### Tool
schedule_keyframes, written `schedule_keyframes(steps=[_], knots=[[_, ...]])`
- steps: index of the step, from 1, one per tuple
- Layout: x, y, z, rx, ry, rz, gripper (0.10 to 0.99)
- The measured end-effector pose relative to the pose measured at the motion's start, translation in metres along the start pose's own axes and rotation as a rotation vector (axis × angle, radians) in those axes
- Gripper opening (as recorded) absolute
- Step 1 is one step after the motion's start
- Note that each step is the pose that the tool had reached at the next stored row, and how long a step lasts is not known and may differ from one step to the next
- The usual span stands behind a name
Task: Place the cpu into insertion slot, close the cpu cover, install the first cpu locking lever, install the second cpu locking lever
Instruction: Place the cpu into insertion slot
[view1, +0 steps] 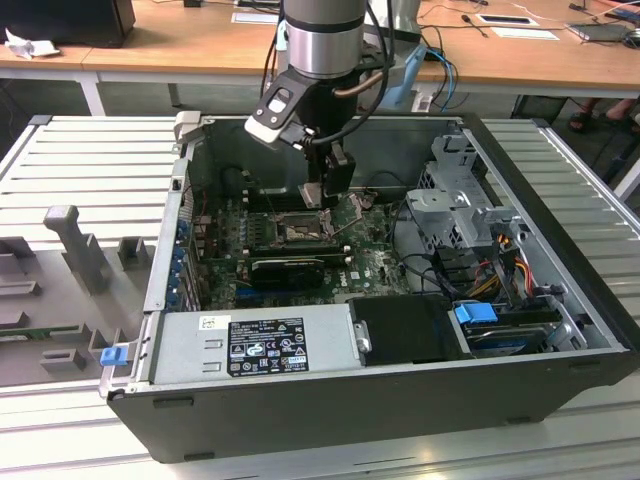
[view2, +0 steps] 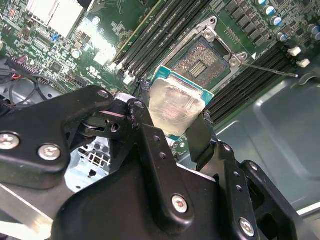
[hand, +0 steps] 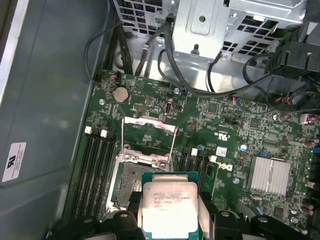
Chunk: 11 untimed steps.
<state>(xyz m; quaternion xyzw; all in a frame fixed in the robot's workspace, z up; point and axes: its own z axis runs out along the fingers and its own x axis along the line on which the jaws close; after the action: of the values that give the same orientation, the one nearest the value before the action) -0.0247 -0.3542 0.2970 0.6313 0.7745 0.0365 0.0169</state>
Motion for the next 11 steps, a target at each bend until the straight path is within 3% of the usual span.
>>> schedule_keyframes(steps=[11], knots=[[0.0000,-0.0001,0.0006,0.000,-0.0012,0.017,0.533]])
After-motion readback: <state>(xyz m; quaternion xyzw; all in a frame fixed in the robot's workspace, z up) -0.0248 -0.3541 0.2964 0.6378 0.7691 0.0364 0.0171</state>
